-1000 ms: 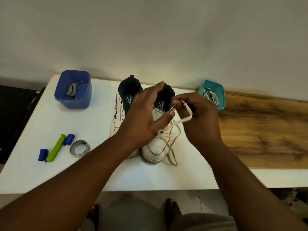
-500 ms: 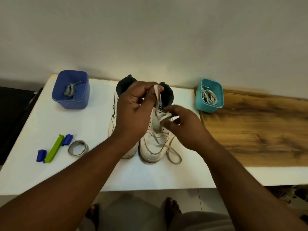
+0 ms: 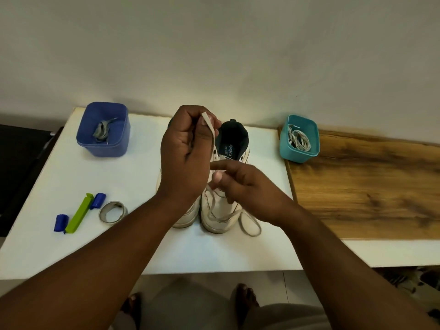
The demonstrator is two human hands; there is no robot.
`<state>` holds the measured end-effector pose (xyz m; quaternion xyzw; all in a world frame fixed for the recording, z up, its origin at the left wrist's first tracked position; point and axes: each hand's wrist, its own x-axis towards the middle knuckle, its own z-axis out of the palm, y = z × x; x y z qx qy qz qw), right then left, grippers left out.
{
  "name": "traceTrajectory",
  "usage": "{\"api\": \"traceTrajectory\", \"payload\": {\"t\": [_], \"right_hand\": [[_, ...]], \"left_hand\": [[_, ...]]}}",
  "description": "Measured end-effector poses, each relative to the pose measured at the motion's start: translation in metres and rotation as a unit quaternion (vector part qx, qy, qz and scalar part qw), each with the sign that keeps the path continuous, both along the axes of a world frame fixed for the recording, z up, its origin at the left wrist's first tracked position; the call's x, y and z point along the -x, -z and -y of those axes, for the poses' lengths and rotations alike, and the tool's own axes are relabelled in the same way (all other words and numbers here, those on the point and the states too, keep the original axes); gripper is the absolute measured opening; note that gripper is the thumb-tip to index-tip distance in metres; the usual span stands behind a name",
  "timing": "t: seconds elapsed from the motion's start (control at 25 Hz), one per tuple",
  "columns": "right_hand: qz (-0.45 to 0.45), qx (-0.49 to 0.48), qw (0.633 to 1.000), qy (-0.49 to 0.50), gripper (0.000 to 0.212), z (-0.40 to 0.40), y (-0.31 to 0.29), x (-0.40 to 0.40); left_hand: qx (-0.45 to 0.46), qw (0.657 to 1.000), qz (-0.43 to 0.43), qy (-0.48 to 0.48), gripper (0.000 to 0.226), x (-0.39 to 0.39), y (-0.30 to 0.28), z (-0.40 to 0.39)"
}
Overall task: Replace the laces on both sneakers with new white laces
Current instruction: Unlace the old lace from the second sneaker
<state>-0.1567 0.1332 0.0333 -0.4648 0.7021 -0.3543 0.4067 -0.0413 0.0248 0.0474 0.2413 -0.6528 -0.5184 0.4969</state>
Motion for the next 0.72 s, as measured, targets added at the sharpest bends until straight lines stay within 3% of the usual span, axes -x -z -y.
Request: {"api": "traceTrajectory", "payload": {"t": [0.08, 0.16, 0.32, 0.44, 0.48, 0.6, 0.72], "right_hand": [[-0.08, -0.044, 0.994, -0.062, 0.045, -0.001, 0.006, -0.004], [-0.16, -0.037, 0.986, -0.042, 0.035, 0.002, 0.012, -0.001], [-0.131, -0.055, 0.986, -0.085, 0.035, 0.004, 0.012, -0.014], [-0.136, -0.062, 0.983, -0.109, 0.014, -0.004, 0.01, -0.027], [-0.153, -0.063, 0.981, -0.099, 0.016, -0.009, 0.006, -0.026], [-0.23, -0.068, 0.97, -0.034, 0.021, -0.023, -0.028, -0.01], [-0.355, -0.025, 0.935, -0.006, 0.015, -0.032, -0.099, 0.007]], "left_hand": [[-0.012, 1.0, -0.014, 0.013, 0.02, -0.002, 0.0, 0.002], [-0.028, 0.999, -0.017, 0.015, 0.018, -0.006, 0.0, 0.003], [-0.066, 0.997, -0.049, 0.009, 0.018, -0.015, -0.017, 0.003], [-0.066, 0.995, -0.071, 0.001, 0.02, -0.022, -0.037, 0.003], [-0.056, 0.996, -0.067, -0.018, 0.019, -0.027, -0.045, 0.005], [-0.038, 0.995, 0.046, -0.083, 0.028, -0.048, -0.061, 0.021], [-0.013, 0.969, 0.238, -0.063, 0.065, -0.068, -0.077, 0.021]]}}
